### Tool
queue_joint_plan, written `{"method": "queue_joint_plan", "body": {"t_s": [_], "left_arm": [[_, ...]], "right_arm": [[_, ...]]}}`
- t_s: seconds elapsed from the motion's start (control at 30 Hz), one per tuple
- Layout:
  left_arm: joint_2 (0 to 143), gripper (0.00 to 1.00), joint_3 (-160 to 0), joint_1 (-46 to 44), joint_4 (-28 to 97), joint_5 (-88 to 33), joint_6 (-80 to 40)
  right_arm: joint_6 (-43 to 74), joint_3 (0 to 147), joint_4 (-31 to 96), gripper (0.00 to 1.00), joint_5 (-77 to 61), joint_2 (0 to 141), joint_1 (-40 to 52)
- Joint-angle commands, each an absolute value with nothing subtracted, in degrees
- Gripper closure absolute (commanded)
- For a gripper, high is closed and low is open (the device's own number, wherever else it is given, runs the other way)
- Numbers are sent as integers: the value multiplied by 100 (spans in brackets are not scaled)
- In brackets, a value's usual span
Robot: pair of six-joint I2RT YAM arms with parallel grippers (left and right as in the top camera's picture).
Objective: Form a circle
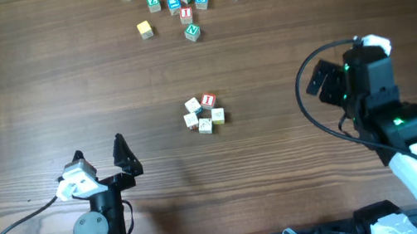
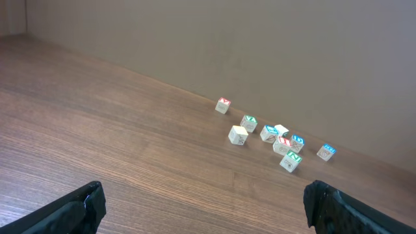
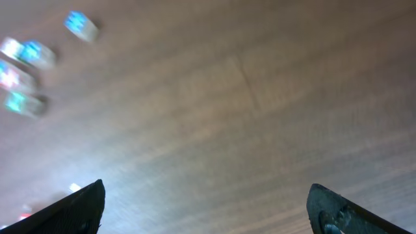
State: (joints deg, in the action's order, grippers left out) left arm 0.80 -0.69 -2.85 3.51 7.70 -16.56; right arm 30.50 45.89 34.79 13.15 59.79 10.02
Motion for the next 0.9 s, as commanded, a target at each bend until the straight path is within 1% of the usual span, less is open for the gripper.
{"method": "queue_joint_plan", "body": {"t_s": [0.0,0.17,0.3,0.43,0.53,0.87], "left_arm": [[38,0,-34,-301,329,864,-1520],[38,0,-34,-301,329,864,-1520],[38,0,-34,-298,331,864,-1520],[38,0,-34,-301,329,864,-1520],[38,0,-32,-298,331,864,-1520],[38,0,-34,-298,331,864,-1520]], "right_arm": [[3002,3752,3127,0,1393,5728,1004],[3002,2626,1643,0,1393,5061,1004],[3002,2209,1310,0,1396,4296,1004],[3004,1533,36,0,1393,3422,1004],[3002,1155,-244,0,1396,2908,1004],[3004,495,-329,0,1396,1356,1004]]}}
